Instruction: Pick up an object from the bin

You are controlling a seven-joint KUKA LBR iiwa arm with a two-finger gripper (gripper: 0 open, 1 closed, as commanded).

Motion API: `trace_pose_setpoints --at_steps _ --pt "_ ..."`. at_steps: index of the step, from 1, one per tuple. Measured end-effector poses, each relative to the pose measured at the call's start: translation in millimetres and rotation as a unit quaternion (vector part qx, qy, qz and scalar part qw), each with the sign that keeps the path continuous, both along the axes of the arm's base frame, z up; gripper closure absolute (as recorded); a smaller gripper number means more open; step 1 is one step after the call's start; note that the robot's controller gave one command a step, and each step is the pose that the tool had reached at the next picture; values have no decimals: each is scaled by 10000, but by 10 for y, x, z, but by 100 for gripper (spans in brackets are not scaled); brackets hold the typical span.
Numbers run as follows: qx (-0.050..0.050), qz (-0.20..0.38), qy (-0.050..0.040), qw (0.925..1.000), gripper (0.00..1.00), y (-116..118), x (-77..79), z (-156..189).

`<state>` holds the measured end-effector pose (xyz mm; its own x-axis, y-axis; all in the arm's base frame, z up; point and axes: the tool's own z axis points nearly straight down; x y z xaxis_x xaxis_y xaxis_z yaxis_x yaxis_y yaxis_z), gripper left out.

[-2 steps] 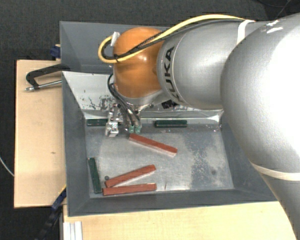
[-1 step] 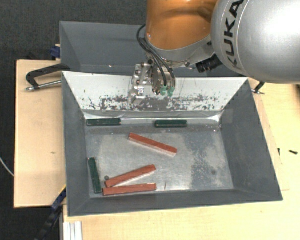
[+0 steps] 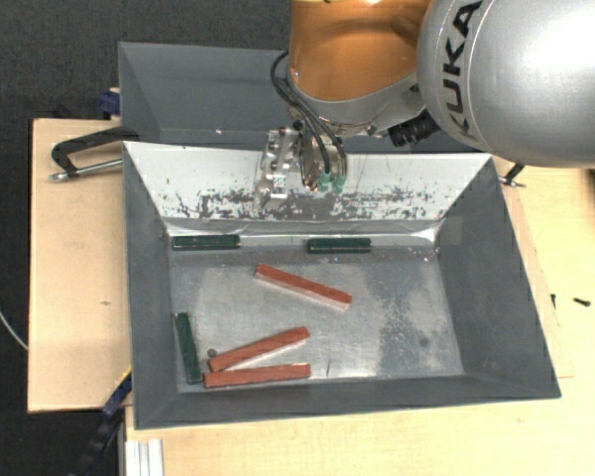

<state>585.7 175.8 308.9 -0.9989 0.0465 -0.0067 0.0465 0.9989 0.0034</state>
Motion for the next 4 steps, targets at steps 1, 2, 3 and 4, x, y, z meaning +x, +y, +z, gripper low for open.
trace_pose_setpoints --at_steps 1,2,3,4 --pt "3 -137 -9 9999 100 3 -47 -420" --pt "-6 47 16 10000 100 45 -301 -1049" --pt "-9 -231 43 9997 100 45 -256 -1458" --pt "-9 -420 43 9991 100 -3 -200 -1672"
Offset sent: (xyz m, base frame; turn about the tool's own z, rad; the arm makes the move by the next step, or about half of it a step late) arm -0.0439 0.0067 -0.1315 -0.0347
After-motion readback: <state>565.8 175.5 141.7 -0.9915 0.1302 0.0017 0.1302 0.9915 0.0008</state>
